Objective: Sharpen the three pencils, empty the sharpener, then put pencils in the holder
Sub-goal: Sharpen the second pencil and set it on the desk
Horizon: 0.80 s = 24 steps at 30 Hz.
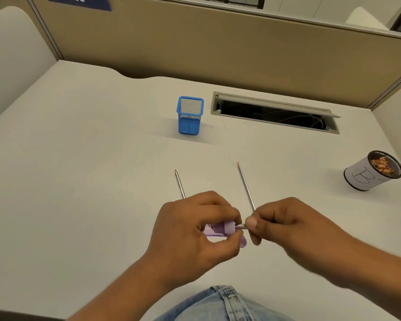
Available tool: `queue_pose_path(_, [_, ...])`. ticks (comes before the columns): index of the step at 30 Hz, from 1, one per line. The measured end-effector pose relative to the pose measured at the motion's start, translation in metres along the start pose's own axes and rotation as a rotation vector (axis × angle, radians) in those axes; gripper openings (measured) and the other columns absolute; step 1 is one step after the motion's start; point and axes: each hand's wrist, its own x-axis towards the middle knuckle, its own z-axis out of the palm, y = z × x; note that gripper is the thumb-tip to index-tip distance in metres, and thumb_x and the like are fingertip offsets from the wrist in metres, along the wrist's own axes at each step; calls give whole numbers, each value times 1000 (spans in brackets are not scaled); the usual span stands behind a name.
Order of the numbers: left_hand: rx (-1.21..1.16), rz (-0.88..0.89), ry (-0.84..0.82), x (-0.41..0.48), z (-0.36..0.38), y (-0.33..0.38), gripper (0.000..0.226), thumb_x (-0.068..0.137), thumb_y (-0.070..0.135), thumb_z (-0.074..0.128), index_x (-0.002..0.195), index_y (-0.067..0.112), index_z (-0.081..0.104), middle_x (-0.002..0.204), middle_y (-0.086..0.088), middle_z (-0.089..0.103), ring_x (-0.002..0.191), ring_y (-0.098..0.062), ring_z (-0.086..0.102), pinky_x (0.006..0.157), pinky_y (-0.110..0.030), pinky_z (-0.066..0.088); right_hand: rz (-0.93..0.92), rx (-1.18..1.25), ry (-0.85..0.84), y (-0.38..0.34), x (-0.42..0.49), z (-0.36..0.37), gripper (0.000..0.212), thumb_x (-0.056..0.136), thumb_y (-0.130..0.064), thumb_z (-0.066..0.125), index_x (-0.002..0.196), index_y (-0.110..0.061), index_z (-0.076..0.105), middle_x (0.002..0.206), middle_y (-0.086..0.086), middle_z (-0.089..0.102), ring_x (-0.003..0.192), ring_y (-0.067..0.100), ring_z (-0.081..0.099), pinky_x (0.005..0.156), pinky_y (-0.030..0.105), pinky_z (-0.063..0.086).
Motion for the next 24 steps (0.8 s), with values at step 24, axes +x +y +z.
queue_pose_path(24, [56,15,-126,-1,5,-13,4,72,30,77,76,30,74,76,20,65,62,0,54,56,-2,28,304,246,-288,6,8,-3,36,97,-29,54,66,-14,64,49,-5,29,44,12,21,44,22,20])
